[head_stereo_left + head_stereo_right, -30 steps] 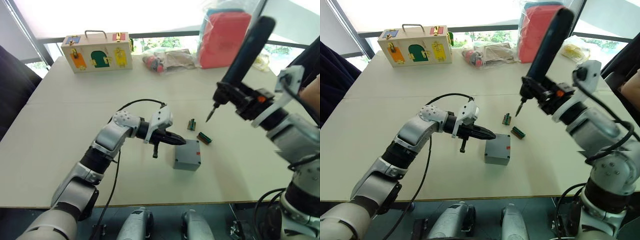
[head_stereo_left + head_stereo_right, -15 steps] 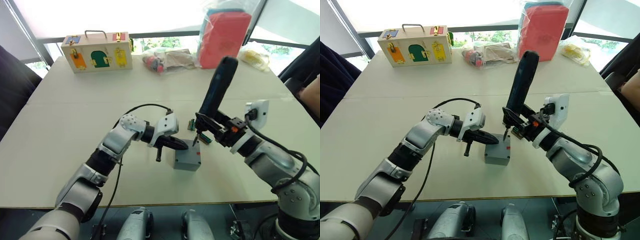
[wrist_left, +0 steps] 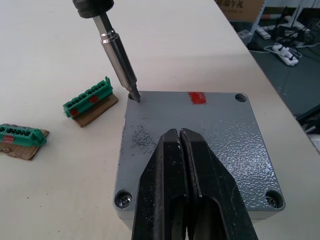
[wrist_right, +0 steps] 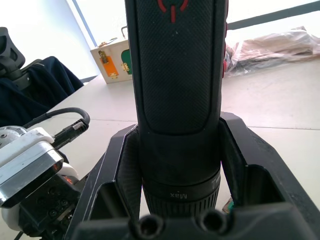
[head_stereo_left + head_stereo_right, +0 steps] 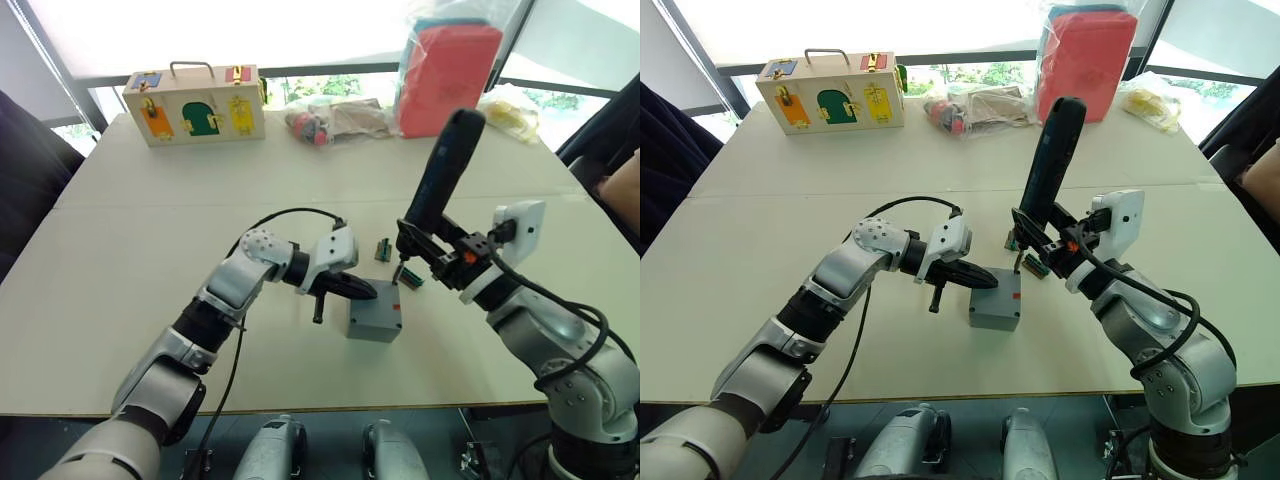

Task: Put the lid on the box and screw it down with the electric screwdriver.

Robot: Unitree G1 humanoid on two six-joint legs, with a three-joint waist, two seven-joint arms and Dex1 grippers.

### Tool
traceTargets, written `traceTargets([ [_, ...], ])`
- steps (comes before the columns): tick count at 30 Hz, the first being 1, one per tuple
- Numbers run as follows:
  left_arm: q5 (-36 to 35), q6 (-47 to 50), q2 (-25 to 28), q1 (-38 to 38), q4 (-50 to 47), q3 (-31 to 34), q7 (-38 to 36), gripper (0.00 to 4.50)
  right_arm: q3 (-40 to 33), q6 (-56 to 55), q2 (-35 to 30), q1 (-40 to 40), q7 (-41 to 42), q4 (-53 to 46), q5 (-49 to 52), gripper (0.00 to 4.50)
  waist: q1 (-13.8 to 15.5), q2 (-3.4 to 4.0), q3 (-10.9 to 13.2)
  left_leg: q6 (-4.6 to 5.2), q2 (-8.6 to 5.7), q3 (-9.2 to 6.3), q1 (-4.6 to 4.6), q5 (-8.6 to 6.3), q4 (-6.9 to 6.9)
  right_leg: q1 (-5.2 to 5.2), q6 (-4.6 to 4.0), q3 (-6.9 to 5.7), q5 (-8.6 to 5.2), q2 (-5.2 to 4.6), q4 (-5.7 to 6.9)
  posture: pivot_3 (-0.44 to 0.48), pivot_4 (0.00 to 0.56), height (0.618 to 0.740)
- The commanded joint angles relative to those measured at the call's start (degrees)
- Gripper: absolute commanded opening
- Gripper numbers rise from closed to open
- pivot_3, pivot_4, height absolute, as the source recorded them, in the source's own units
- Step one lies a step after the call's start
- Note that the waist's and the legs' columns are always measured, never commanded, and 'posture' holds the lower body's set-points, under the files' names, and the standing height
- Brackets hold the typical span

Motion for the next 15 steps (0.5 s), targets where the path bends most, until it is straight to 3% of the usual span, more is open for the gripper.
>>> traceTargets([
  [1, 1.04, 0.64, -0.04, 0.98, -0.87, -1.58, -0.33, 0.0, -1.45, -1.25, -0.99, 0.86, 0.52, -0.78, -1.06, 1.73, 0.01, -0.03, -0.02, 0.0, 0.0, 0.0, 0.04, 0.0, 0.0, 0.05, 0.0, 0.0, 0.0, 0.0, 0.0, 0.0, 0.15, 0.74],
  [15, 0.9, 1.14, -0.53, 1.82, -0.98, -1.76, -0.02, 0.0, 1.19, -4.71, -0.15, 5.17, 2.25, 0.22, -4.5, 1.73, 0.1, -0.05, -0.05, 0.09, -0.01, -0.01, 0.41, -0.05, 0.0, 0.48, 0.03, 0.0, -0.04, 0.0, -0.04, 0.0, 0.15, 0.74],
])
